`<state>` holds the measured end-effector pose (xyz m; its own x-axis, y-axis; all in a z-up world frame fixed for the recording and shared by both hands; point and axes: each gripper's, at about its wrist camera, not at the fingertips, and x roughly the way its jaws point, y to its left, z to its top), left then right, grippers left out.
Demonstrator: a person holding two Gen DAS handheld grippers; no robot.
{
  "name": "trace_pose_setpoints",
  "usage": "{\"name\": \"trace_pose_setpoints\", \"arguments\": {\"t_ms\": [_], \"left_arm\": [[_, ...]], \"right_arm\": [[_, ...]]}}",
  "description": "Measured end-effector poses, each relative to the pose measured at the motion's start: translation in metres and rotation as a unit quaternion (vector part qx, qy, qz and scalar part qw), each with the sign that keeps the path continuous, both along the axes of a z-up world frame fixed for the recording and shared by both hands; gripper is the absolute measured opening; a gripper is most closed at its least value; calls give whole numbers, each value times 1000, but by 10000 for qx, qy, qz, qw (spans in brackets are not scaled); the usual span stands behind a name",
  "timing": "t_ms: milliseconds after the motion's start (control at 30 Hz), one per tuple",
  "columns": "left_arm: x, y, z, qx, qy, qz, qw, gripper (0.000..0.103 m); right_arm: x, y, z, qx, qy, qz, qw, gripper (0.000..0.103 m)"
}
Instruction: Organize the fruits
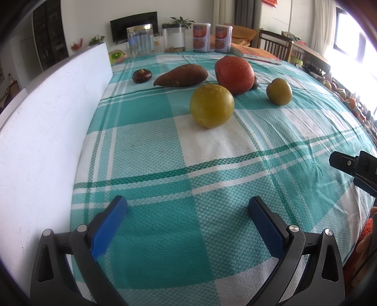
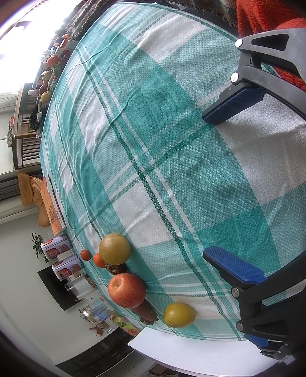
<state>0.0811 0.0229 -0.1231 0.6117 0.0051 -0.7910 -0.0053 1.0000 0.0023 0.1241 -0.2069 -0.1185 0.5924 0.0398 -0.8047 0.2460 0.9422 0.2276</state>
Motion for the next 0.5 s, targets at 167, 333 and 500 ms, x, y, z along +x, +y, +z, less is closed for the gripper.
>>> {"name": "trace_pose_setpoints", "arguments": {"t_ms": [167,333,500], "left_arm": [[2,2,1,-54,96,-103,9999,103],[4,9,7,-142,394,-359,9985,102],[15,9,29,-558,202,-401,9974,101]], "right_arm": [[0,0,0,27,-10,-4,10000,103],[-1,-1,-1,50,-18,-4,10000,103],[-1,-1,-1,64,-25,-11,10000,103]]}}
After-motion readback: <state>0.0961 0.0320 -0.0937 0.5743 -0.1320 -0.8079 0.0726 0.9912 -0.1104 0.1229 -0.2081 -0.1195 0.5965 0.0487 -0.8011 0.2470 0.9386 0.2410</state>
